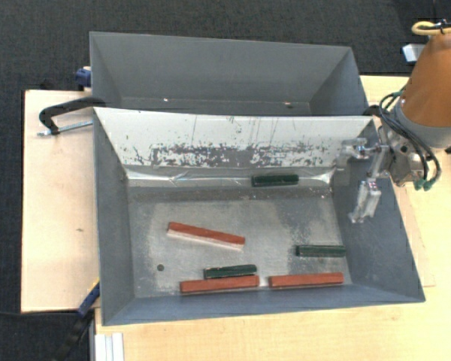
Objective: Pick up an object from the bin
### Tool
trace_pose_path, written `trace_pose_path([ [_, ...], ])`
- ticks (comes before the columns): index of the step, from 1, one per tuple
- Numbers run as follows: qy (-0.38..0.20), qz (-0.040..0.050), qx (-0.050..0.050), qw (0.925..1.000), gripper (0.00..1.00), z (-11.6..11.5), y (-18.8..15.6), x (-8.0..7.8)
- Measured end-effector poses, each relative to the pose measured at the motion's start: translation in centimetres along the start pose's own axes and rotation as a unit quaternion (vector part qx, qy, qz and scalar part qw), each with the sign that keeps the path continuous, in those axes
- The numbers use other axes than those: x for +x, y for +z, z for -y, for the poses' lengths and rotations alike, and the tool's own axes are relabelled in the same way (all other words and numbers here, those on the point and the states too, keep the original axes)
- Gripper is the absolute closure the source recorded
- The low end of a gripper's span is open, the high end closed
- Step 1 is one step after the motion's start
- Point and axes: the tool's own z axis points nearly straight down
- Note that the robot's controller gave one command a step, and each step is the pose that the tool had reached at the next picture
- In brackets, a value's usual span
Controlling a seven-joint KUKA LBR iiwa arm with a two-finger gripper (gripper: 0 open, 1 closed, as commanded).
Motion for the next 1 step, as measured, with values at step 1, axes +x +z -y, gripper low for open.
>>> trace_pose_path([
  [1, 0.000, 0.0000, 0.000, 1.0000, 0.00, 0.01, 0.00, 0.00],
])
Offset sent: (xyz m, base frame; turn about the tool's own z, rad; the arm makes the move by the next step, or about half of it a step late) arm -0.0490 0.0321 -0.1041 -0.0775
